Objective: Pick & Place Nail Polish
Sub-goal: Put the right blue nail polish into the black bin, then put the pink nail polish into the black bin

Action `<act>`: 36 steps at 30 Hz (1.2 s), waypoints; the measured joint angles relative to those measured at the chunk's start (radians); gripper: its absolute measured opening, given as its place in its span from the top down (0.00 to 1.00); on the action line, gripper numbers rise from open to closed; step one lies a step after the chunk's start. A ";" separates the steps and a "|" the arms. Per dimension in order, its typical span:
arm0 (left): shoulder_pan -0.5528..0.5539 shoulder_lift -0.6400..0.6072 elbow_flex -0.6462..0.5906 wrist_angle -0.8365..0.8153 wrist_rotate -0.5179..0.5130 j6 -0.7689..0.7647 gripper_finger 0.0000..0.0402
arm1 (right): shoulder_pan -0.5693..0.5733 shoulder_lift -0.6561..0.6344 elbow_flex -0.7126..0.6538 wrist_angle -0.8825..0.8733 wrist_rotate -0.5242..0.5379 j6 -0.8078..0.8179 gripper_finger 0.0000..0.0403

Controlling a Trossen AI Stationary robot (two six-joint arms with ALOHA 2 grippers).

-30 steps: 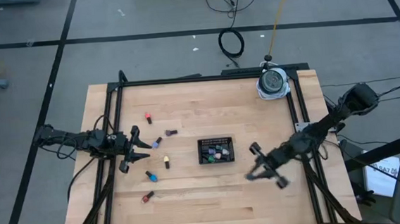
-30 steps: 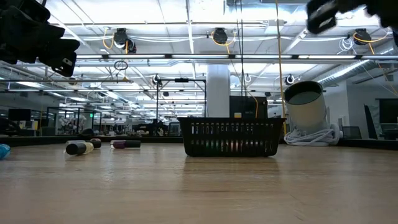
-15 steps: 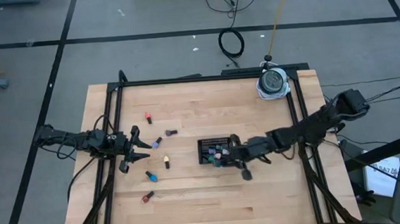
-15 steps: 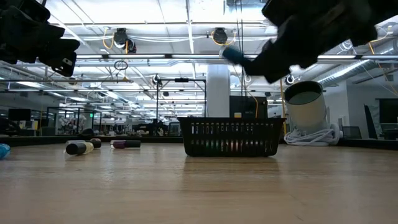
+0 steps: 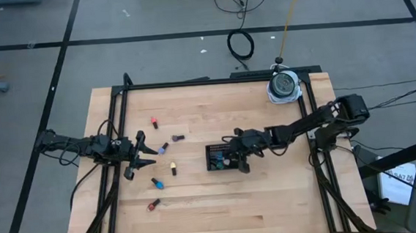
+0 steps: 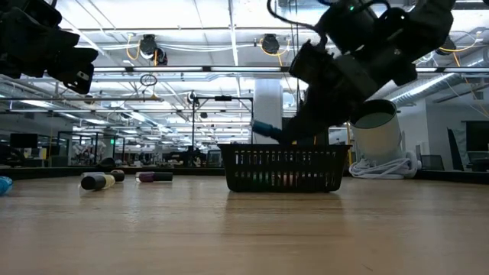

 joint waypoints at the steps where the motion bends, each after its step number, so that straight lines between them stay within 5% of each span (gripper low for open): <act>1: 0.000 0.000 0.000 0.000 0.000 0.000 0.64 | -0.006 0.000 -0.001 -0.006 0.001 0.000 0.88; 6: 0.000 0.000 0.000 0.000 0.000 0.000 0.64 | -0.014 -0.001 -0.001 0.002 0.001 0.005 0.88; 14: 0.000 0.000 0.000 0.000 0.000 0.000 0.64 | -0.011 -0.002 -0.001 0.011 0.001 0.007 0.59; 21: 0.000 0.000 0.000 0.000 0.000 0.000 0.64 | -0.011 -0.056 -0.001 -0.009 -0.015 0.010 0.50; 30: 0.000 0.000 0.000 0.000 0.000 0.000 0.64 | -0.002 -0.405 -0.044 -0.122 -0.269 0.081 0.52; 36: 0.000 0.000 0.000 -0.001 0.000 0.000 0.64 | 0.017 -0.731 -0.188 -0.123 -0.289 0.005 0.52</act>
